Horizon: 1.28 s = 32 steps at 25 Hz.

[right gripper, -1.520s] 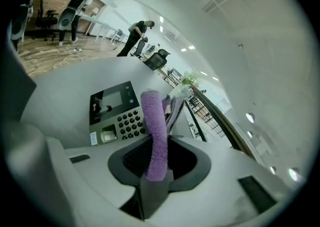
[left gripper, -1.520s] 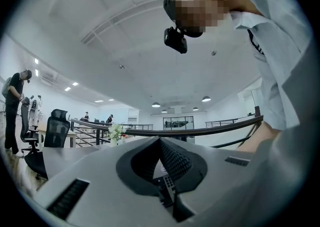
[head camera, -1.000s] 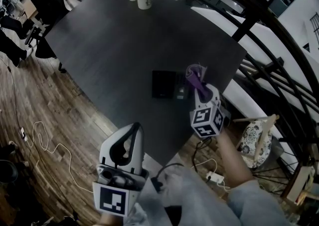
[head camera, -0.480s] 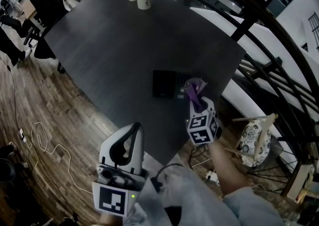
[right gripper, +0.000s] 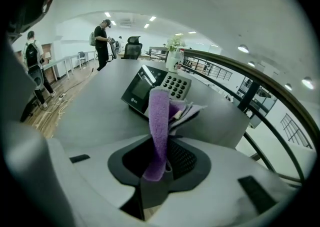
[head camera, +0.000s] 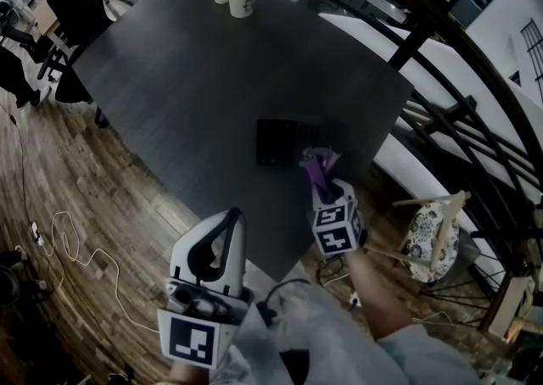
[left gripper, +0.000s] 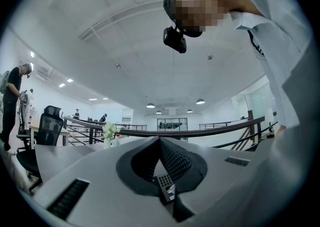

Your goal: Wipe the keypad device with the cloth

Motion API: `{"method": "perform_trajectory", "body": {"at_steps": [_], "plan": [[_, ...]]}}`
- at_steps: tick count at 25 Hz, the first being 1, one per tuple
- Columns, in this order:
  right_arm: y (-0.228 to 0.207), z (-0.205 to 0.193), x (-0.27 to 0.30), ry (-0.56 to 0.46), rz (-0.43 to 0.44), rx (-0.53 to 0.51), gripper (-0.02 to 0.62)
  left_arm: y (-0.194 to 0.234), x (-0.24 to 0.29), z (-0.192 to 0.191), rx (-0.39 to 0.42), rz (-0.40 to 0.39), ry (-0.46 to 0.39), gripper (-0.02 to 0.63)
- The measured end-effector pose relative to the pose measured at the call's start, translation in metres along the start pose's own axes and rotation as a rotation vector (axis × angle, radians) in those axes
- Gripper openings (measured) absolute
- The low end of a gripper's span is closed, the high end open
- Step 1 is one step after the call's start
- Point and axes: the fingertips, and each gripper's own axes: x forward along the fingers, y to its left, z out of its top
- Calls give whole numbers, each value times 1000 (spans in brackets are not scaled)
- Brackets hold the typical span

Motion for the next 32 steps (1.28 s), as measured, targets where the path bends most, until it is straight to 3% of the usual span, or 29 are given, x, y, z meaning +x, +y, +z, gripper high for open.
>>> {"method": "perform_trajectory", "body": {"at_steps": [8,14,18,26,32], "plan": [[38,17,-3,-43,122,15,91,-2,1,7,3,1,-17,11],[53,58,-27,-183,184,9,91,0,1,14,15,4,-31,11],[50,90,-55,-331,222,51,91,0,3,20,27,10,-44,11],[14,134,-109,-527,151,165,91,9,7,32,38,27,-74,11],[-5,158,-147,-634,116,180,91,12,10,41,56,31,-95,11]]}}
